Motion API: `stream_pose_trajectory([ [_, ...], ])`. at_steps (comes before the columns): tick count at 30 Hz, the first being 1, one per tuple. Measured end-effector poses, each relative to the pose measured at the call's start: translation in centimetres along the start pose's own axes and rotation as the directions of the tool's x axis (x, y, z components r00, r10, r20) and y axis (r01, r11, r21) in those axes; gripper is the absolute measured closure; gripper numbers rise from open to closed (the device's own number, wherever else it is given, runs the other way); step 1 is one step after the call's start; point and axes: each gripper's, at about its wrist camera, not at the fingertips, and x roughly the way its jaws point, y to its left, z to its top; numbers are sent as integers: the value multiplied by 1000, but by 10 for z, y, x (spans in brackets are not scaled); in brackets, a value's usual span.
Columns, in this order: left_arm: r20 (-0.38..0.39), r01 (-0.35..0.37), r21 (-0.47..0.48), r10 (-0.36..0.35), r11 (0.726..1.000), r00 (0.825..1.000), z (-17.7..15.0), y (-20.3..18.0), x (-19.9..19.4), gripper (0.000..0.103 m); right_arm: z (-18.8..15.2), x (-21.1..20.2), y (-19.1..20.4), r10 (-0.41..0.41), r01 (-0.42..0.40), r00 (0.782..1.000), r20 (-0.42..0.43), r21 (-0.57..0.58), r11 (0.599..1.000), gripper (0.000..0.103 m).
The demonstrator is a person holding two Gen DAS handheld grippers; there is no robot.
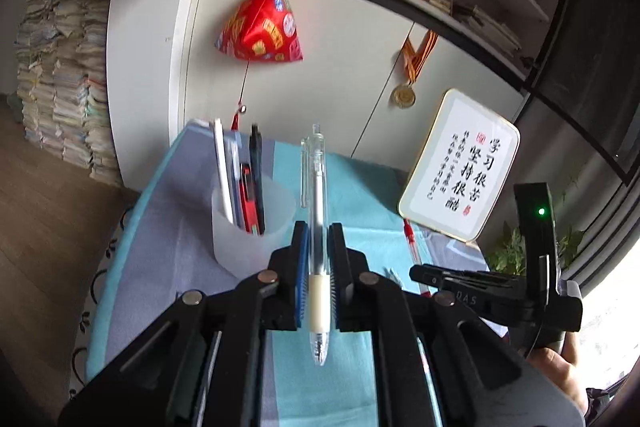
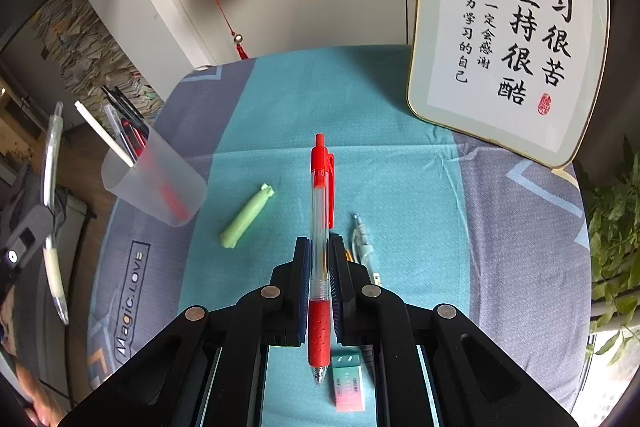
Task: Organize stationery
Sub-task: 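Lift the clear pen with the left tool while the right tool lifts the red pen, then lower the clear pen into the frosted cup and open the left tool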
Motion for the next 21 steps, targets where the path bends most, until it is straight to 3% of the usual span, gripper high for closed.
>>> stream_pose_trajectory([
  [2, 73, -33, 57, 29, 998, 997, 4, -1, -3, 95, 3, -5, 7, -7, 7, 1000, 25, -15, 1000, 93],
  [4, 129, -1, 36, -4, 999, 992, 6, 7, -2, 95, 5, -8, 12, -8, 9, 999, 44, -21, 1000, 93],
  [8, 141, 32, 64, -40, 997, 989, 7, 18, 23, 95, 11, -7, 19, 14, -13, 999, 51, -20, 1000, 93],
  [16, 197, 18, 11, -20, 1000, 980, 10, 42, 53, 95, 19, 4, 21, 27, -26, 998, 49, -21, 999, 93],
  [21, 229, -23, 58, 9, 998, 973, 17, 38, 64, 95, 23, 14, 18, 48, -48, 998, 44, 0, 999, 93],
])
